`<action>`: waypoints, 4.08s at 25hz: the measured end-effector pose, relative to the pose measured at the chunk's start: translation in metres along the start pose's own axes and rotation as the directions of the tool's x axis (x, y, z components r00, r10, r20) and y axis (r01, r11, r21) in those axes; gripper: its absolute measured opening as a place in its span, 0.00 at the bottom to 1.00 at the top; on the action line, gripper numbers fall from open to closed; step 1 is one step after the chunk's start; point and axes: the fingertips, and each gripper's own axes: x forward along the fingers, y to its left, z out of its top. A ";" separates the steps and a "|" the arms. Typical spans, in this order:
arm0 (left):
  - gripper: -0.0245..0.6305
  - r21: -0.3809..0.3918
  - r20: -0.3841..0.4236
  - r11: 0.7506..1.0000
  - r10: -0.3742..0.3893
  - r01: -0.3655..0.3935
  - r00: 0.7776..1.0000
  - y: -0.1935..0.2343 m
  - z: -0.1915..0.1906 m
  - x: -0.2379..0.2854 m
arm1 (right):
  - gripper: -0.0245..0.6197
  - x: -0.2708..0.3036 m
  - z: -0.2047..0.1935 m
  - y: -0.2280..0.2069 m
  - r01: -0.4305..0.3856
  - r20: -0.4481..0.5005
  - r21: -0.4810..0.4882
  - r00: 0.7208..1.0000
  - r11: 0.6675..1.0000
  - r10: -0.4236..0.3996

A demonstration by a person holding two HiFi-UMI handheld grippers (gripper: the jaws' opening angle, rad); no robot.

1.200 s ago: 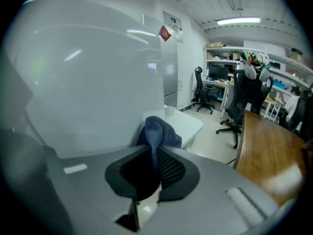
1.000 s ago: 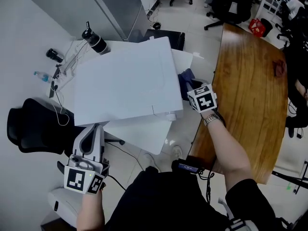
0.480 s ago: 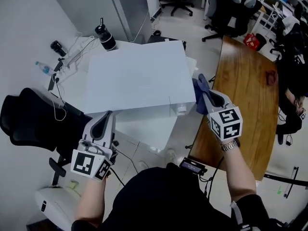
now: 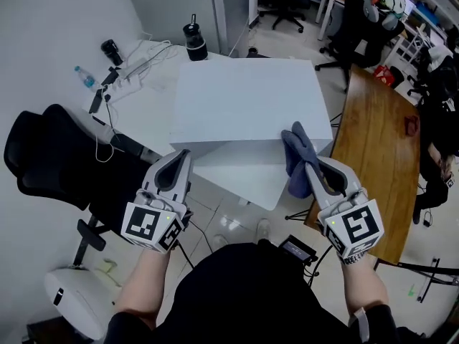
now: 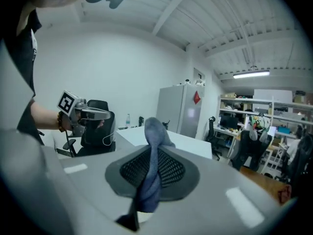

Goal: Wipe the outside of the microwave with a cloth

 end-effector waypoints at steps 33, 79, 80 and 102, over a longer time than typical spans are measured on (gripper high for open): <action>0.04 -0.009 -0.018 0.989 0.144 -0.144 0.989 0.133 -0.030 -0.148 | 0.09 0.254 -0.063 0.216 -0.152 -0.242 -0.304 0.967 0.940 0.079; 0.04 0.005 -0.027 0.999 -0.037 0.037 0.999 0.017 -0.018 -0.051 | 0.09 0.129 -0.126 0.019 0.172 -0.315 -0.173 0.923 0.970 -0.220; 0.04 0.008 -0.028 0.999 -0.037 0.038 0.999 0.011 -0.017 -0.048 | 0.09 0.125 -0.128 0.014 0.174 -0.316 -0.172 0.923 0.970 -0.221; 0.04 0.020 -0.045 1.000 -0.014 0.015 0.999 -0.082 -0.014 -0.012 | 0.09 0.054 -0.158 -0.073 0.190 -0.310 -0.158 0.922 0.969 -0.231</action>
